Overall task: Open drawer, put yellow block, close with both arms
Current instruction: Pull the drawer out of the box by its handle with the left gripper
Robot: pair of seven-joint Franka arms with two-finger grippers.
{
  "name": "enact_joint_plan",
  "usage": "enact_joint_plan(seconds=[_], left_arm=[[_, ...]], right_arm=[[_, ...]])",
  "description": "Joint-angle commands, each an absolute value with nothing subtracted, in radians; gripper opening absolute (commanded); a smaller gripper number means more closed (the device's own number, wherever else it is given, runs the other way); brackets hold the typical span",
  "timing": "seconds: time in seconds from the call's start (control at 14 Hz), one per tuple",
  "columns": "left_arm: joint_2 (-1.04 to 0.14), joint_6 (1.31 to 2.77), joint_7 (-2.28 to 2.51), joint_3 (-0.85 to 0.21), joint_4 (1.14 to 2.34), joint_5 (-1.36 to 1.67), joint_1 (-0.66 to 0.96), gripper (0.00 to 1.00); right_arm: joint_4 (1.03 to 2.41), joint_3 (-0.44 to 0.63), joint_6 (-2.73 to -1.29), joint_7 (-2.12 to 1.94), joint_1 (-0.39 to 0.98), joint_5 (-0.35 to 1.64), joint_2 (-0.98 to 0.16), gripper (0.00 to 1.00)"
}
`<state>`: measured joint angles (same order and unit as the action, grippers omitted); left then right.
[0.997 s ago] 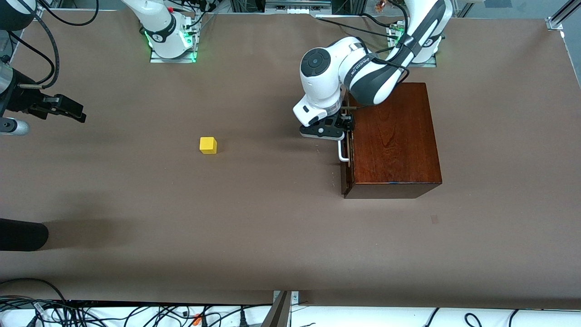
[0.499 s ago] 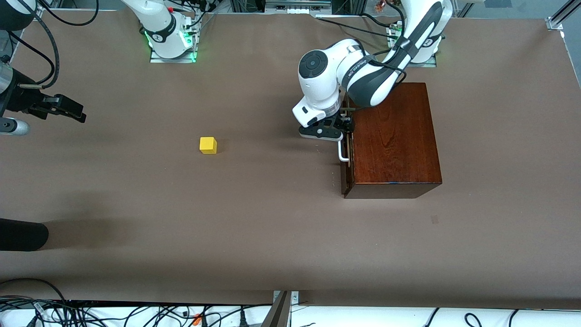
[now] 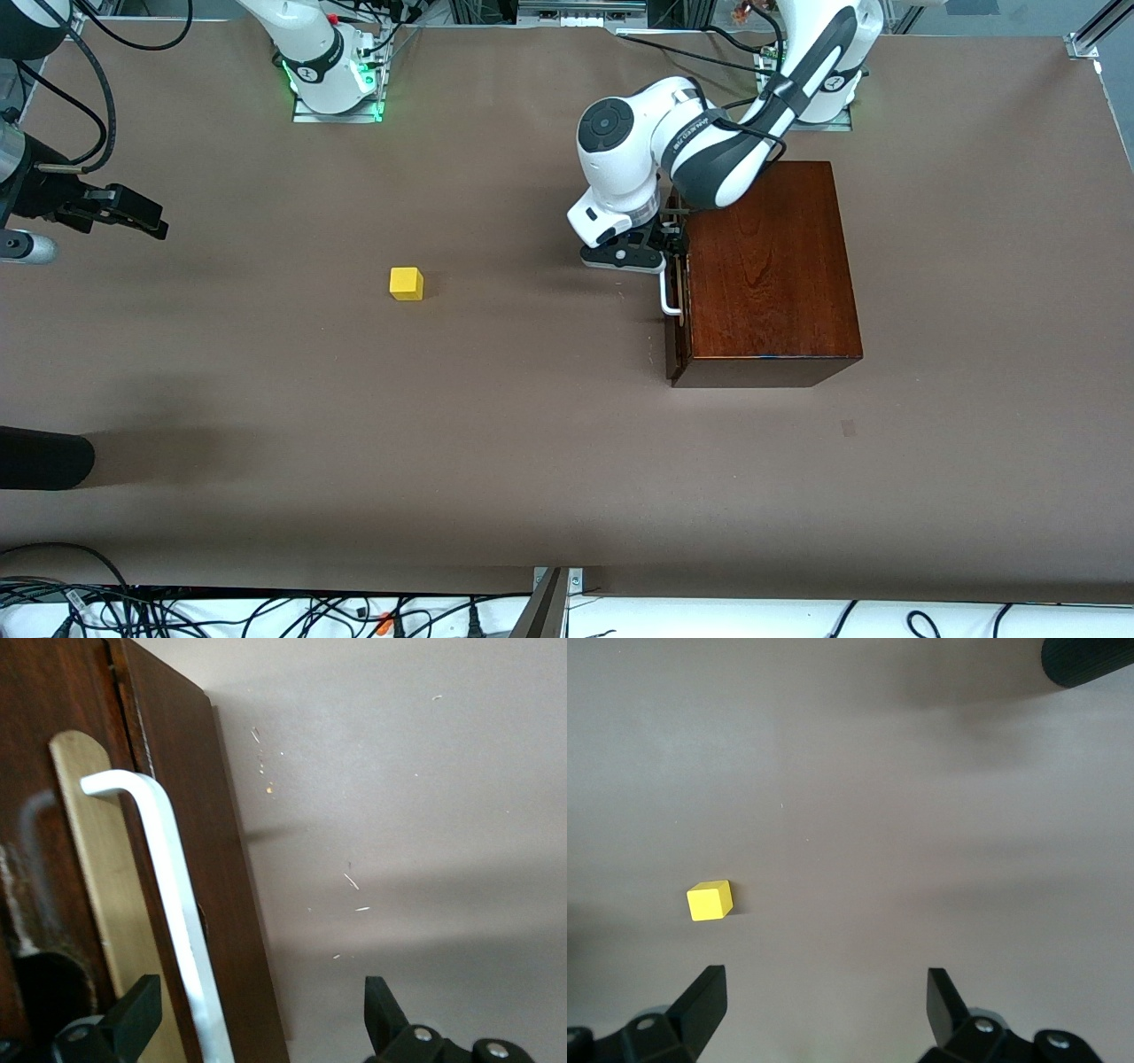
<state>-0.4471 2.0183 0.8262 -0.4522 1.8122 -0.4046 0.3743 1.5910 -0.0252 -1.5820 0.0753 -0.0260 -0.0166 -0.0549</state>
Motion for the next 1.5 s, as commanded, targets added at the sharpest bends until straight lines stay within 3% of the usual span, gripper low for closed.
enact_joint_plan(seconds=[0.0,0.71,1.42], left_arm=[[-0.48,2.025,0.868,-0.446,1.805,-0.437,0.388,1.0],[-0.503,2.069,0.89,-0.449,1.79,-0.428,0.393,1.0],[-0.621,2.069,0.956,-0.453,1.619,-0.408,0.454,1.0]], right_arm=[[1.578,-0.04,-1.578,0.077,-0.04,-0.021,-0.055,1.0],[1.578,-0.04,-1.578,0.077,-0.04,-0.021,-0.055,1.0],[1.578,-0.04,-1.578,0.075,-0.04,-0.021,-0.055,1.0]])
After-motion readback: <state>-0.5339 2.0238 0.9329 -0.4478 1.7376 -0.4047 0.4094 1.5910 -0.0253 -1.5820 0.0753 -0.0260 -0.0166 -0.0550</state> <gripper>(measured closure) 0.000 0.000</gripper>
